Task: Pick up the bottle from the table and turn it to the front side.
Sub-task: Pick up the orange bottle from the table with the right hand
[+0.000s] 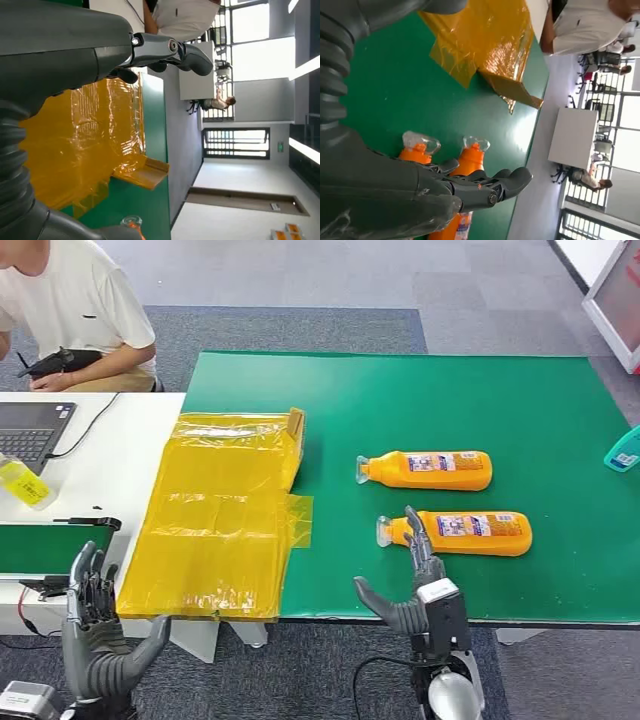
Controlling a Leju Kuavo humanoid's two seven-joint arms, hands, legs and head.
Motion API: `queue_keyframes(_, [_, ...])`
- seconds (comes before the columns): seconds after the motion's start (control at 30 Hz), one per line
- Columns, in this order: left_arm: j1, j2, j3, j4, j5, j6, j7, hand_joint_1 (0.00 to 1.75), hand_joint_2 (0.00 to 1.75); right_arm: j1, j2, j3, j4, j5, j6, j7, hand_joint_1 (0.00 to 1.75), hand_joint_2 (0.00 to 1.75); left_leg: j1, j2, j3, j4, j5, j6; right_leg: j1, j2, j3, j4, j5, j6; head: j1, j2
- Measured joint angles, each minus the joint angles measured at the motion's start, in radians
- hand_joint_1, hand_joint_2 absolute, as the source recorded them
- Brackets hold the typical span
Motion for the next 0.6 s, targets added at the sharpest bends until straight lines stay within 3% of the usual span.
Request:
queue_keyframes(0.07, [0.0, 0.0, 0.0, -0.004, -0.017, -0.001, -0.003, 0.0, 1.75, -0.003, -0.002, 0.0, -0.011, 0.078, -0.028, 0.013, 0.0, 1.75, 0.0, 0.0, 0.0, 0.0, 0.0, 0.0, 0.0, 0.0, 0.0, 0.0, 0.0, 0.0, 0.0, 0.0])
queue_keyframes(0.17, [-0.003, 0.0, 0.0, -0.02, -0.035, -0.012, -0.006, 0.0, 1.75, -0.028, -0.015, -0.008, -0.043, 0.315, -0.087, 0.099, 0.0, 1.75, 0.0, 0.0, 0.001, 0.0, 0.0, 0.0, 0.0, 0.0, 0.0, 0.0, 0.0, 0.0, 0.0, 0.0])
queue_keyframes(0.27, [-0.005, 0.0, 0.002, -0.028, -0.015, -0.043, -0.006, 0.0, 1.75, -0.058, -0.048, -0.04, -0.056, 0.404, -0.064, 0.175, 0.0, 1.75, 0.0, 0.0, 0.001, 0.0, 0.0, 0.0, 0.0, 0.0, 0.0, 0.0, 0.0, 0.0, 0.0, 0.0])
queue_keyframes(0.6, [-0.005, 0.0, 0.018, -0.063, 0.017, -0.13, -0.032, 0.0, 1.75, -0.092, -0.271, -0.1, 0.03, 0.601, 0.039, 0.306, 0.0, 1.75, -0.001, 0.0, 0.0, 0.0, 0.0, 0.001, -0.001, 0.0, 0.0, 0.0, 0.001, 0.001, 0.0, 0.0])
